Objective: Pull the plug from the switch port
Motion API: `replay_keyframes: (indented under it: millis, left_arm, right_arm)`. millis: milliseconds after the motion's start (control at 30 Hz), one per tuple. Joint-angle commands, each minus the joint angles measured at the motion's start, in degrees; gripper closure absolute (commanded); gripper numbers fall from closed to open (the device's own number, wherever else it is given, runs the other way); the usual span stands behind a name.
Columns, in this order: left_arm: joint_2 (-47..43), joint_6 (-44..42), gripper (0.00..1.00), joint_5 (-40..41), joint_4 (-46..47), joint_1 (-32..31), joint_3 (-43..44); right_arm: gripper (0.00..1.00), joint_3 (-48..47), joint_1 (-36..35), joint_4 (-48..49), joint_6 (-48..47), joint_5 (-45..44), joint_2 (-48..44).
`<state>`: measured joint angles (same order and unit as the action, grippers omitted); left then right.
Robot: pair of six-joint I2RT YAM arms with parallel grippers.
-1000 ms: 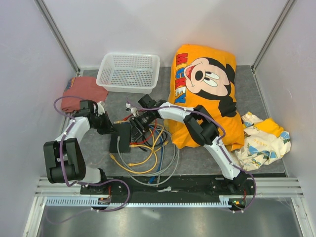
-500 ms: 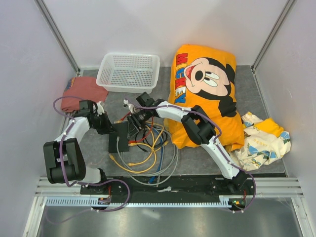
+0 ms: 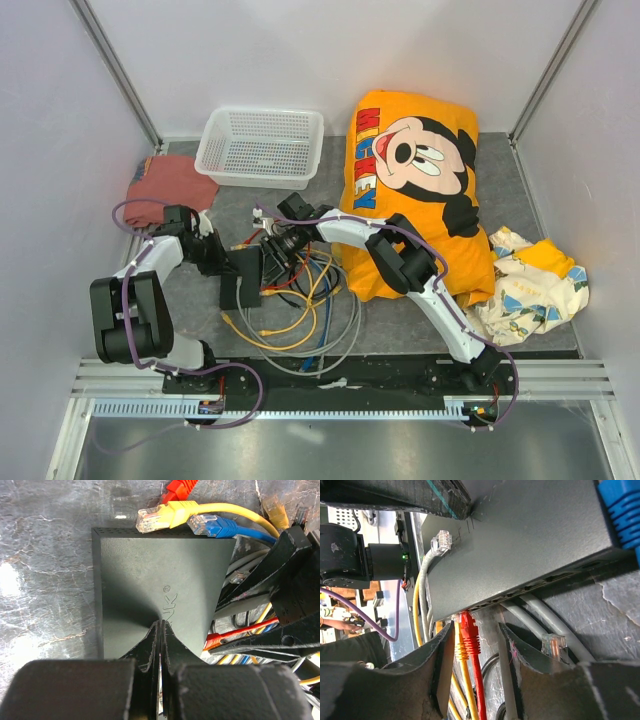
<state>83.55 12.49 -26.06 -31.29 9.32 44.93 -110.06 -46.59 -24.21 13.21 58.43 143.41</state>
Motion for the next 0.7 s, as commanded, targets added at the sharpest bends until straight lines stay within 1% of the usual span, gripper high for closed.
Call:
replay_keyframes:
  millis: [0,467,600,667]
  left_arm:
    - [-0.4,1.1,0.98,-0.3,1.0,0.3,-0.6]
    - [-1.2,1.1,0.98,-0.2,1.1,0.3,-0.8]
    - [-1.3,1.1,0.99,-0.2,1.1,0.3,-0.8]
    - [-1.5,1.1,0.99,-0.2,1.2,0.4,-0.8]
  right_arm:
    - [0.54,0.4,-0.4,-0.1,0.1,0.0,-0.9]
    - [0.56,-1.0,-1.8,-0.2,0.2,-1.5,0.2]
    - [0.6,-1.3,-2.0,-0.2,0.3,-2.4,0.5]
    - [0.63,-1.3,-2.0,-0.2,0.3,-2.6,0.6]
